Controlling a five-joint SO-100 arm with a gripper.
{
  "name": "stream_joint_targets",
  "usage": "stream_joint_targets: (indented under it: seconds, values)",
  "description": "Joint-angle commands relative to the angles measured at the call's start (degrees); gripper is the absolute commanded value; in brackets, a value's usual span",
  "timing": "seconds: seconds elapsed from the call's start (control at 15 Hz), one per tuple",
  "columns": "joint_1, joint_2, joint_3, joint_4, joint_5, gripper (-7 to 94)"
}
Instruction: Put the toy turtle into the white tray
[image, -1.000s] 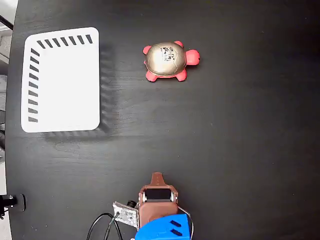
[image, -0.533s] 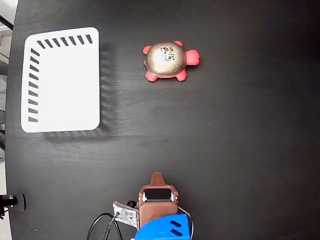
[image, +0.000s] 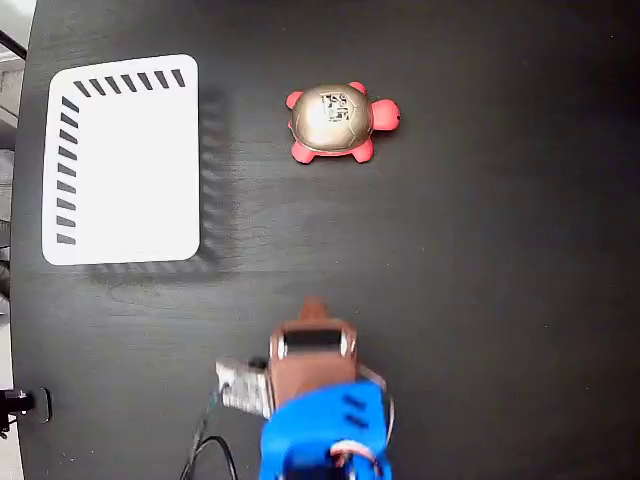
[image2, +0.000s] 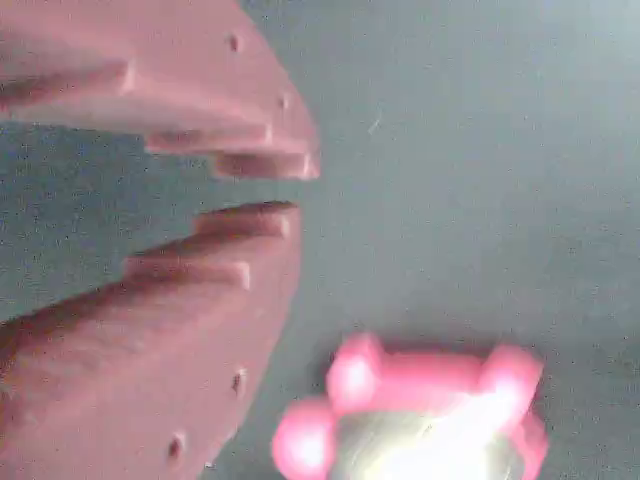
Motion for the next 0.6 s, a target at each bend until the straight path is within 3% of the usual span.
stream_joint_targets:
  seconds: [0.0, 0.53]
  values:
    - [1.05, -15.03, -19.6, 2.55, -1.85, 0]
    - [0.62, -53.0, -64.78, 13.27, -5.98, 0]
